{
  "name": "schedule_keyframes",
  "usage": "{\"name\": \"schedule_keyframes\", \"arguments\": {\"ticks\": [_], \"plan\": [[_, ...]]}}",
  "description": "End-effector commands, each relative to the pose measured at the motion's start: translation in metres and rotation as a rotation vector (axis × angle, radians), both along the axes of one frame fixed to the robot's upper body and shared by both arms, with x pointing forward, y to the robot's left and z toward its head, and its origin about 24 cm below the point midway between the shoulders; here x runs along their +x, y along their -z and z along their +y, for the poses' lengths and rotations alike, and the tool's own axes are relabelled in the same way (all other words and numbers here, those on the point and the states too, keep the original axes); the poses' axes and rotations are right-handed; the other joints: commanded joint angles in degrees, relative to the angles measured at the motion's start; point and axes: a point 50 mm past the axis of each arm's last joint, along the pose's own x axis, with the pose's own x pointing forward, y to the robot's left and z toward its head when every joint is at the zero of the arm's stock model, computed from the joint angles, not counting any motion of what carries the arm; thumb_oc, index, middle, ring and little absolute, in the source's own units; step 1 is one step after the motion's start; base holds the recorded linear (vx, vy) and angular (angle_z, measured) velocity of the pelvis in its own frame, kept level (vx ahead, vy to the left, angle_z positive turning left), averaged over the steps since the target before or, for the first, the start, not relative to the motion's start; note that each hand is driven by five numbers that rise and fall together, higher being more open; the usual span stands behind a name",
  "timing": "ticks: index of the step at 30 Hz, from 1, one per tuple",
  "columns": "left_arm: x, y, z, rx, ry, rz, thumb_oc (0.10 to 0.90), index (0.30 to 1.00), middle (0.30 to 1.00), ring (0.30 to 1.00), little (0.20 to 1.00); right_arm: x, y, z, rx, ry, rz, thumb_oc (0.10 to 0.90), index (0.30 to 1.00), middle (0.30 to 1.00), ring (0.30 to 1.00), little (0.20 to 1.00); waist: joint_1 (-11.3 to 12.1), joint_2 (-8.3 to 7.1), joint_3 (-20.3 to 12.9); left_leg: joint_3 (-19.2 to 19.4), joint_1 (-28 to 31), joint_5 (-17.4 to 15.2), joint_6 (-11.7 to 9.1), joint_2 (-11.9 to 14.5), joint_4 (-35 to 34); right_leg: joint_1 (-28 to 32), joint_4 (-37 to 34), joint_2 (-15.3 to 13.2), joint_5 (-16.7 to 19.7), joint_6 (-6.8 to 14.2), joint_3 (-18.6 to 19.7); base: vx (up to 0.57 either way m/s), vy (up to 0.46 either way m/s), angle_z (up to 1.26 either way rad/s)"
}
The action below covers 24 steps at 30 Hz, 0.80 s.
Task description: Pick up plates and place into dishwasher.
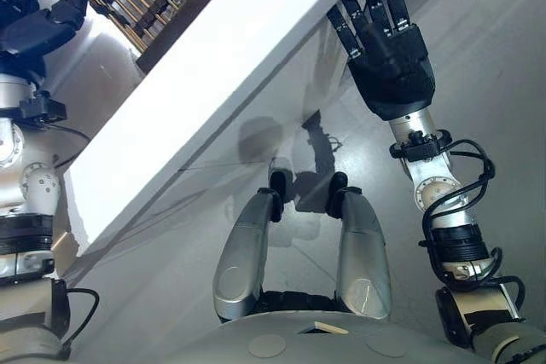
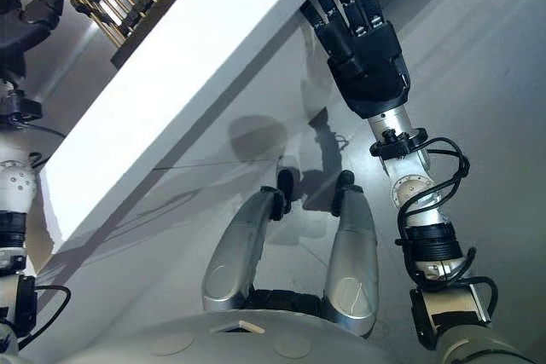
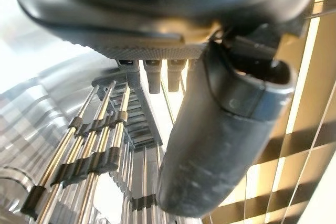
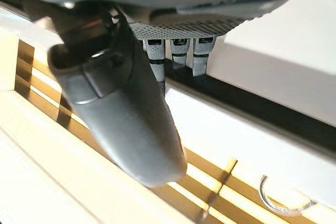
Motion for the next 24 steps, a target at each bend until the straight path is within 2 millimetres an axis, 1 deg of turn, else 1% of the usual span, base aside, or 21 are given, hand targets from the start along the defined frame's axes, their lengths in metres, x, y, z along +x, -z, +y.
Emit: {"name": "schedule_keyframes", "arguments": {"ticks": [1, 4, 6, 7, 8, 10, 13, 15, 17, 18, 21, 24], "plan": [[0.012, 0.039, -0.026, -0.112, 0.023, -0.006, 0.800, 0.900, 0.900, 0.900, 0.900, -0.006, -0.056, 0.026, -0.005, -0.050, -0.251, 0.800, 0.900, 0.900, 0.900, 0.900, -1.2, -4.23, 0.9, 5.0, 0.6, -2.3, 3.5, -3.0, -2.8, 0.9, -1.3, 4.5, -1.6, 0.6, 0.6, 0.02, 0.041, 0.04], [0.005, 0.047, -0.026, -0.120, 0.016, -0.003, 0.800, 0.900, 0.900, 0.900, 0.900, 0.004, -0.025, -0.005, -0.057, 0.183, -0.114, 0.800, 0.900, 0.900, 0.900, 0.900, -1.6, -4.15, 0.7, 5.5, 1.4, -1.9, 3.4, -2.7, -4.0, 1.2, -2.0, 4.5, -1.4, 0.8, 0.6, 0.02, 0.048, 0.05], [-0.004, 0.058, -0.027, -0.128, 0.004, -0.003, 0.800, 0.900, 0.900, 0.900, 0.900, 0.001, 0.009, -0.041, -0.105, 0.370, -0.012, 0.800, 0.900, 0.900, 0.900, 0.900, -2.0, -4.11, 0.5, 5.9, 2.5, -1.4, 3.5, -2.5, -5.6, 1.8, -3.0, 4.7, -1.3, 0.9, 0.7, 0.01, 0.071, 0.11], [-0.008, 0.062, -0.027, -0.136, 0.001, -0.004, 0.800, 0.900, 0.900, 0.900, 0.900, -0.002, 0.023, -0.052, -0.058, 0.389, 0.048, 0.800, 0.900, 0.900, 0.900, 0.900, -2.1, -4.08, 0.5, 6.0, 3.0, -1.2, 3.6, -2.4, -6.4, 2.2, -3.6, 4.8, -1.2, 1.0, 0.8, 0.00, 0.075, 0.09], [-0.012, 0.068, -0.028, -0.142, -0.003, -0.003, 0.800, 0.900, 0.900, 0.900, 0.900, -0.008, 0.042, -0.063, -0.017, 0.408, 0.105, 0.800, 0.900, 0.900, 0.900, 0.900, -2.3, -4.05, 0.3, 5.9, 3.7, -0.8, 3.7, -2.4, -7.3, 2.7, -4.4, 4.9, -1.1, 1.1, 0.9, 0.01, 0.064, 0.07], [-0.019, 0.077, -0.027, -0.153, -0.008, 0.000, 0.800, 0.900, 0.900, 0.900, 0.900, -0.017, 0.069, -0.078, 0.003, 0.462, 0.189, 0.800, 0.900, 0.900, 0.900, 0.900, -2.7, -4.05, 0.1, 5.9, 4.9, -0.4, 3.8, -2.3, -8.9, 3.6, -6.1, 5.1, -0.7, 1.4, 1.2, 0.01, 0.057, -0.02], [-0.025, 0.084, -0.027, -0.168, -0.020, 0.008, 0.800, 0.900, 0.900, 0.900, 0.900, -0.033, 0.103, -0.094, -0.013, 0.560, 0.296, 0.800, 0.900, 0.900, 0.900, 0.900, -3.3, -4.05, -0.2, 5.4, 6.9, 0.8, 3.9, -2.5, -12.1, 5.3, -9.7, 5.5, 0.6, 2.0, 1.8, 0.00, 0.042, -0.12], [-0.027, 0.086, -0.025, -0.181, -0.028, 0.010, 0.800, 0.900, 0.900, 0.900, 0.900, -0.043, 0.118, -0.105, -0.061, 0.668, 0.353, 0.800, 0.900, 0.900, 0.900, 0.900, -3.8, -4.07, -0.6, 5.1, 8.3, 1.7, 3.9, -2.7, -14.7, 6.5, -12.7, 6.0, 1.7, 2.4, 2.6, -0.02, 0.032, -0.10], [-0.028, 0.088, -0.021, -0.189, -0.034, 0.015, 0.800, 0.900, 0.900, 0.900, 0.900, -0.052, 0.129, -0.113, -0.113, 0.762, 0.389, 0.800, 0.900, 0.900, 0.900, 0.900, -4.1, -4.00, -1.2, 4.8, 9.9, 2.7, 3.9, -2.8, -17.5, 7.7, -15.4, 6.3, 2.8, 3.0, 3.1, -0.01, 0.014, -0.04], [-0.028, 0.089, -0.018, -0.199, -0.040, 0.018, 0.800, 0.900, 0.900, 0.900, 0.900, -0.058, 0.136, -0.119, -0.136, 0.829, 0.426, 0.800, 0.900, 0.900, 0.900, 0.900, -4.3, -3.98, -2.0, 4.3, 11.3, 3.8, 3.9, -2.9, -20.4, 8.8, -18.1, 6.5, 3.9, 3.5, 3.5, -0.03, 0.007, 0.00], [-0.029, 0.095, -0.016, -0.221, -0.045, 0.022, 0.800, 0.900, 0.900, 0.900, 0.900, -0.066, 0.151, -0.123, -0.165, 0.913, 0.509, 0.800, 0.900, 0.900, 0.900, 0.900, -4.5, -3.86, -3.7, 3.7, 13.7, 5.5, 3.6, -3.2, -24.9, 10.9, -22.1, 6.8, 5.5, 4.3, 3.9, -0.04, -0.006, -0.04], [-0.027, 0.100, -0.016, -0.235, -0.043, 0.040, 0.800, 0.900, 0.900, 0.900, 0.900, -0.074, 0.172, -0.119, -0.263, 0.944, 0.637, 0.800, 0.900, 0.900, 0.900, 0.900, -4.5, -3.82, -5.9, 3.1, 15.8, 6.8, 3.4, -3.4, -28.2, 12.9, -25.2, 7.1, 6.9, 4.8, 4.0, -0.05, -0.014, 0.07]]}}
